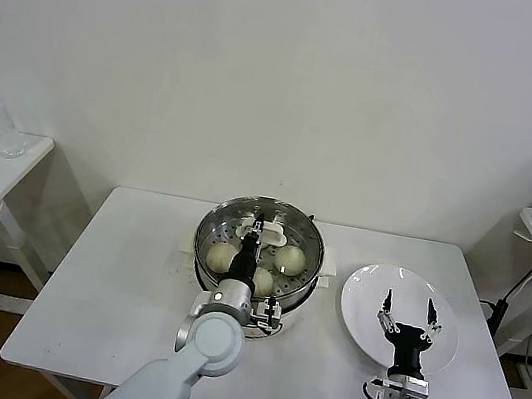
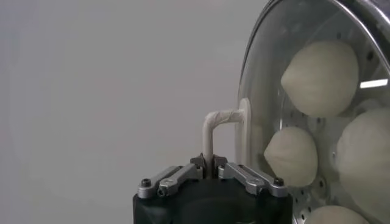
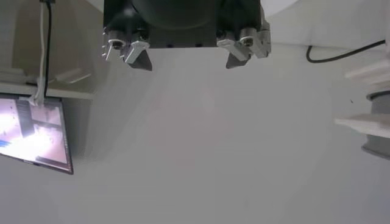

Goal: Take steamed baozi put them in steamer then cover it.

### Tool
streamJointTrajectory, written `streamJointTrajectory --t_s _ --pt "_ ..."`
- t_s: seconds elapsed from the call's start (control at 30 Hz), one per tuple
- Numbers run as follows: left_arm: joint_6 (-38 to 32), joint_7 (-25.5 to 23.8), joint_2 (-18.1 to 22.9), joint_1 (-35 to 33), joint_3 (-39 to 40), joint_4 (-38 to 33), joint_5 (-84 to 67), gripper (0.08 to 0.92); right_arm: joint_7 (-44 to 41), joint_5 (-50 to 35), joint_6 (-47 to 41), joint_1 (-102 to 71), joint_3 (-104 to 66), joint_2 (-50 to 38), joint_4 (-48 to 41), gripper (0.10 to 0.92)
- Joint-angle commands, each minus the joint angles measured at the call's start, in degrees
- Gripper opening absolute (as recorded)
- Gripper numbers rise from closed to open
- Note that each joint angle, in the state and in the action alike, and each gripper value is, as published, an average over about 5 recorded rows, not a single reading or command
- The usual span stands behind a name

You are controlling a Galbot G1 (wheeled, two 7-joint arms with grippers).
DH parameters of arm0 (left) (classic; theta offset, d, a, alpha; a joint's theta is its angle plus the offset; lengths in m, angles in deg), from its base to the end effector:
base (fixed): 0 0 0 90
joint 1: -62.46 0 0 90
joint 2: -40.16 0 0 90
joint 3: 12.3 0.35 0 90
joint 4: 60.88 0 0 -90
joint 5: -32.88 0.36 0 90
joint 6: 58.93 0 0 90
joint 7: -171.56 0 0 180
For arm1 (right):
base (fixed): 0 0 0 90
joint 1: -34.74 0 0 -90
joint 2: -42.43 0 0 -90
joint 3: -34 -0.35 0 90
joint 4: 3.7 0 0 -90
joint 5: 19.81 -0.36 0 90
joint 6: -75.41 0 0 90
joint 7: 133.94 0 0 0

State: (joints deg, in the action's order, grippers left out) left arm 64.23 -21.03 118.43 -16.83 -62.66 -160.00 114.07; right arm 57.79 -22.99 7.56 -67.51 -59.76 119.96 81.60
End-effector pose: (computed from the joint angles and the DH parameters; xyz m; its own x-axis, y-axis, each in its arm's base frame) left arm 0.3308 -0.1625 -0.2763 -0.9918 0.1274 0.0097 0.0081 -0.0131 0.9999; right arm 0.2723 -0.1049 -0.4331 -0.9670 0.2166 -0.1344 0.2357 0.9605 -0.1480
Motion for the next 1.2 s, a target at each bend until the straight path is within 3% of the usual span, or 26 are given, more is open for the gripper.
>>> streamJointTrajectory --t_s 0.03,0.23,0.57,0.87,0.97,1.1,1.2 --pt "-0.3 -0.8 0.3 -0.2 -0.8 0.2 0.2 0.186 0.1 -0.1 0.1 0.1 -0.1 -0.1 0.1 0.823" --pt "-0.3 -0.7 0.3 -0.4 -1.1 -0.4 -0.1 0.235 0.1 0.0 0.0 0.1 0.0 0.1 0.1 0.823" --pt "0.0 -0.6 -2.1 -2.8 -1.4 -7.9 -3.5 0.522 0.1 0.0 0.0 0.1 -0.1 0.0 0.3 0.823" --pt "0.8 -1.7 -10.2 -7.5 -2.1 -21.9 -11.5 0.771 0.0 -0.4 -0.7 0.5 -0.3 -0.2 0.3 0.823" --pt "0.7 -1.6 -12.9 -9.5 -3.9 -26.4 -15.7 0.814 -0.3 -2.4 -2.1 0.2 0.4 -0.6 1.2 0.823" --pt "-1.2 1.9 -15.5 -13.0 -10.0 -32.0 -24.6 0.822 -0.5 -6.3 -4.8 -0.9 2.1 -1.5 3.4 0.823" --pt "-6.4 11.0 -15.3 -16.2 -18.9 -32.5 -39.4 0.823 -1.3 -8.9 -5.9 -1.5 2.9 -1.9 4.8 0.823"
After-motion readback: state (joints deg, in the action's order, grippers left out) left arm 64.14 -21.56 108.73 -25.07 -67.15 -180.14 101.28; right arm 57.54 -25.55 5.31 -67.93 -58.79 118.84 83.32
